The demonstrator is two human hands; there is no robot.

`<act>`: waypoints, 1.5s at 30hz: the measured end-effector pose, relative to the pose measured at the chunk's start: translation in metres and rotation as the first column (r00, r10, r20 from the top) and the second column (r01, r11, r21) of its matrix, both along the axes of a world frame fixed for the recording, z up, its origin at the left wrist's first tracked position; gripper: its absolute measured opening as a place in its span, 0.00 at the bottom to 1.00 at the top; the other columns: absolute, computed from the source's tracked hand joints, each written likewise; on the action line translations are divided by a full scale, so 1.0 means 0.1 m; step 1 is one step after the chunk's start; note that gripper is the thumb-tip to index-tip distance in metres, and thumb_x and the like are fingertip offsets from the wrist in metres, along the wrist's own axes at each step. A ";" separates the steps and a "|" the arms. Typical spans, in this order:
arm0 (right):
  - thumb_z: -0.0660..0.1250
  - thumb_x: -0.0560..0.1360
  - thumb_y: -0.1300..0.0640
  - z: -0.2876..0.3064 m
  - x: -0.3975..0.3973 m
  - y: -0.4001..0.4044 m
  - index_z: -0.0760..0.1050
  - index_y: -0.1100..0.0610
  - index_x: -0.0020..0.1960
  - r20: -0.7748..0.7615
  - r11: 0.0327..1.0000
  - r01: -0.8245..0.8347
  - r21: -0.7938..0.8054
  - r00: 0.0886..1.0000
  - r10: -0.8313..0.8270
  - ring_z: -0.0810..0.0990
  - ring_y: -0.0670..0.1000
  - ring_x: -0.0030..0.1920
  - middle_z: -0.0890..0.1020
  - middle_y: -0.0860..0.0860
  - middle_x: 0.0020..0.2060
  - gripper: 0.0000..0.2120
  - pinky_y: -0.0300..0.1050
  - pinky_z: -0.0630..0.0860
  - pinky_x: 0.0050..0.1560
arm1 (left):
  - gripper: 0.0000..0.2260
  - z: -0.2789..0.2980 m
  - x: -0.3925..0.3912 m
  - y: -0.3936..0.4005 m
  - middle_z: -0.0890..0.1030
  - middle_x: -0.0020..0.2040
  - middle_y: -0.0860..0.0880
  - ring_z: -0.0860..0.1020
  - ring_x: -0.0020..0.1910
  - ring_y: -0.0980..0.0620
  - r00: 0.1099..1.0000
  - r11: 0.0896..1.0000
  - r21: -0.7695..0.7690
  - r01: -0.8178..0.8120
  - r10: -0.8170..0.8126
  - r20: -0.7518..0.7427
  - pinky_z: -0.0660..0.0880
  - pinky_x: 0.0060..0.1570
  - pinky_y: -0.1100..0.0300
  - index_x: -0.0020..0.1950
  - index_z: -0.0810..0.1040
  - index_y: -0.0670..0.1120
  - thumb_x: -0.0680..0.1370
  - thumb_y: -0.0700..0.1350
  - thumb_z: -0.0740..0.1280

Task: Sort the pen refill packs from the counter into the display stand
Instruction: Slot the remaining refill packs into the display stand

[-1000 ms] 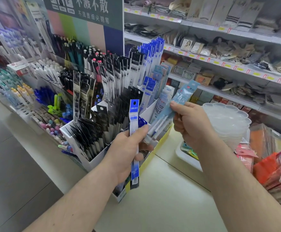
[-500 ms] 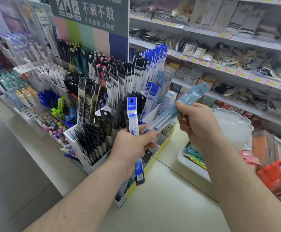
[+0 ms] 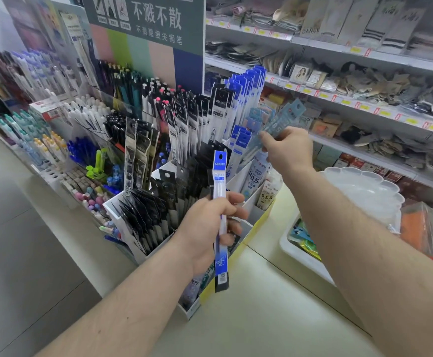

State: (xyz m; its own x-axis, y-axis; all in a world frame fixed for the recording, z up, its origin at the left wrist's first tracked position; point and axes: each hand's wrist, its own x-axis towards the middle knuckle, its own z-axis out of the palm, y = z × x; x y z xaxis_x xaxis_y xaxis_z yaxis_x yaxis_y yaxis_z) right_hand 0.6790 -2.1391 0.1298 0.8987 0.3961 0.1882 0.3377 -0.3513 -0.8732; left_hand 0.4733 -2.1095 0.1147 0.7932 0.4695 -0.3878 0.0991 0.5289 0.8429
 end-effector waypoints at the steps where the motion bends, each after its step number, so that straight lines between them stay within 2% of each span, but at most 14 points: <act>1: 0.72 0.74 0.49 -0.03 0.00 0.04 0.78 0.51 0.35 0.017 0.998 -0.023 -0.060 1.000 0.024 0.85 0.55 0.39 0.85 0.52 0.36 0.11 0.58 0.82 0.45 | 0.13 0.00 -0.02 0.00 0.78 0.34 0.46 0.71 0.29 0.52 1.000 0.999 -0.040 0.009 -0.008 0.021 0.61 0.24 0.64 0.52 0.76 0.41 0.78 0.34 0.53; 6: 0.71 0.75 0.54 -0.22 0.02 0.23 0.81 0.61 0.48 -0.009 0.929 -0.152 -0.338 0.987 0.158 0.86 0.56 0.38 0.85 0.56 0.38 0.10 0.57 0.84 0.43 | 0.16 0.01 -0.10 0.02 0.83 0.41 0.44 0.79 0.34 0.49 0.989 0.995 -0.058 0.077 -0.069 0.128 0.72 0.35 0.58 0.59 0.75 0.38 0.79 0.32 0.51; 14: 0.72 0.72 0.56 -0.25 0.06 0.27 0.81 0.58 0.46 0.021 0.841 -0.121 -0.527 0.988 0.155 0.83 0.54 0.41 0.84 0.54 0.42 0.06 0.52 0.84 0.42 | 0.12 -0.01 -0.16 0.00 0.85 0.52 0.43 0.85 0.49 0.44 0.979 0.996 -0.001 0.093 -0.091 0.183 0.82 0.51 0.52 0.62 0.74 0.41 0.82 0.32 0.58; 16: 0.70 0.70 0.58 -0.15 -0.04 0.10 0.81 0.62 0.42 0.035 0.903 -0.041 -0.429 0.998 0.061 0.79 0.51 0.35 0.81 0.52 0.35 0.07 0.48 0.81 0.36 | 0.12 -0.01 -0.16 0.00 0.85 0.53 0.43 0.85 0.49 0.45 0.979 0.996 0.009 0.090 -0.090 0.181 0.82 0.50 0.53 0.62 0.75 0.41 0.82 0.32 0.59; 18: 0.70 0.70 0.59 -0.03 -0.29 -0.12 0.79 0.67 0.41 -0.145 0.976 -0.101 -0.192 0.987 0.074 0.70 0.51 0.29 0.74 0.53 0.29 0.10 0.45 0.68 0.30 | 0.11 0.00 -0.15 -0.01 0.86 0.52 0.44 0.85 0.47 0.46 0.981 0.996 0.016 0.082 -0.084 0.177 0.83 0.48 0.54 0.62 0.75 0.41 0.81 0.33 0.60; 20: 0.72 0.73 0.53 0.10 -0.61 -0.32 0.81 0.66 0.45 -0.397 0.950 -0.311 0.020 0.870 0.293 0.66 0.48 0.26 0.74 0.53 0.30 0.14 0.42 0.62 0.27 | 0.09 0.01 -0.14 -0.04 0.86 0.48 0.45 0.85 0.43 0.47 0.982 0.997 0.036 0.071 -0.076 0.174 0.83 0.45 0.54 0.58 0.77 0.41 0.79 0.34 0.64; 22: 0.74 0.74 0.49 0.18 -0.89 -0.47 0.83 0.62 0.46 -0.450 0.862 -0.503 0.055 0.758 0.472 0.74 0.46 0.27 0.77 0.54 0.33 0.15 0.39 0.68 0.27 | 0.09 0.01 -0.13 -0.06 0.86 0.45 0.45 0.85 0.41 0.47 0.985 0.997 0.058 0.060 -0.068 0.161 0.82 0.43 0.54 0.53 0.79 0.42 0.73 0.39 0.69; 24: 0.72 0.76 0.52 0.19 -1.00 -0.54 0.83 0.62 0.46 -0.401 0.835 -0.545 0.078 0.750 0.527 0.80 0.48 0.32 0.82 0.59 0.37 0.12 0.39 0.76 0.31 | 0.07 0.00 -0.12 -0.08 0.86 0.46 0.44 0.85 0.41 0.47 0.988 0.992 0.108 0.066 -0.080 0.130 0.82 0.42 0.53 0.51 0.79 0.41 0.75 0.39 0.69; 27: 0.72 0.76 0.54 0.17 -0.94 -0.56 0.79 0.70 0.46 -0.276 0.877 -0.480 0.032 0.839 0.469 0.71 0.56 0.32 0.78 0.71 0.40 0.17 0.47 0.70 0.32 | 0.07 -0.05 -0.12 -0.07 0.86 0.46 0.42 0.84 0.42 0.45 0.995 0.986 0.158 0.050 -0.063 0.081 0.81 0.44 0.51 0.51 0.81 0.41 0.81 0.39 0.64; 31: 0.71 0.77 0.50 0.25 -0.73 -0.54 0.74 0.76 0.48 -0.207 0.933 -0.352 0.078 0.909 0.361 0.58 0.60 0.32 0.69 0.59 0.34 0.26 0.46 0.62 0.31 | 0.11 -0.08 -0.12 -0.02 0.86 0.51 0.43 0.84 0.51 0.45 1.000 0.944 0.329 -0.024 0.025 0.003 0.80 0.56 0.48 0.60 0.80 0.40 0.83 0.41 0.62; 35: 0.70 0.78 0.54 0.40 -0.57 -0.51 0.79 0.72 0.45 -0.219 0.949 -0.273 0.160 0.927 0.304 0.62 0.51 0.26 0.68 0.55 0.27 0.19 0.42 0.63 0.29 | 0.10 -0.02 -0.18 0.01 0.85 0.37 0.46 0.82 0.32 0.51 0.996 0.930 0.358 -0.090 0.090 0.015 0.80 0.32 0.58 0.55 0.80 0.40 0.84 0.39 0.59; 38: 0.69 0.79 0.55 0.44 -0.56 -0.45 0.80 0.67 0.43 -0.218 0.948 -0.281 0.151 0.926 0.309 0.65 0.49 0.24 0.68 0.47 0.22 0.15 0.43 0.65 0.29 | 0.07 -0.01 -0.22 0.01 0.82 0.35 0.48 0.79 0.29 0.54 0.995 0.901 0.423 -0.098 0.103 0.010 0.76 0.28 0.61 0.55 0.78 0.44 0.84 0.40 0.60; 41: 0.69 0.79 0.55 0.43 -0.53 -0.43 0.79 0.63 0.40 -0.177 0.946 -0.265 0.187 0.938 0.298 0.70 0.49 0.25 0.74 0.51 0.26 0.13 0.42 0.69 0.29 | 0.08 -0.01 -0.25 0.04 0.83 0.33 0.51 0.75 0.25 0.57 0.991 0.859 0.497 -0.119 0.131 0.011 0.71 0.25 0.65 0.50 0.77 0.49 0.83 0.40 0.61; 45: 0.69 0.79 0.57 0.43 -0.36 -0.44 0.78 0.57 0.36 -0.113 0.918 0.024 0.397 0.993 0.023 0.74 0.48 0.24 0.78 0.54 0.28 0.13 0.41 0.73 0.28 | 0.09 -0.01 -0.32 0.08 0.83 0.37 0.49 0.75 0.25 0.58 0.961 0.749 0.612 -0.254 0.266 0.074 0.72 0.26 0.65 0.47 0.76 0.52 0.83 0.40 0.60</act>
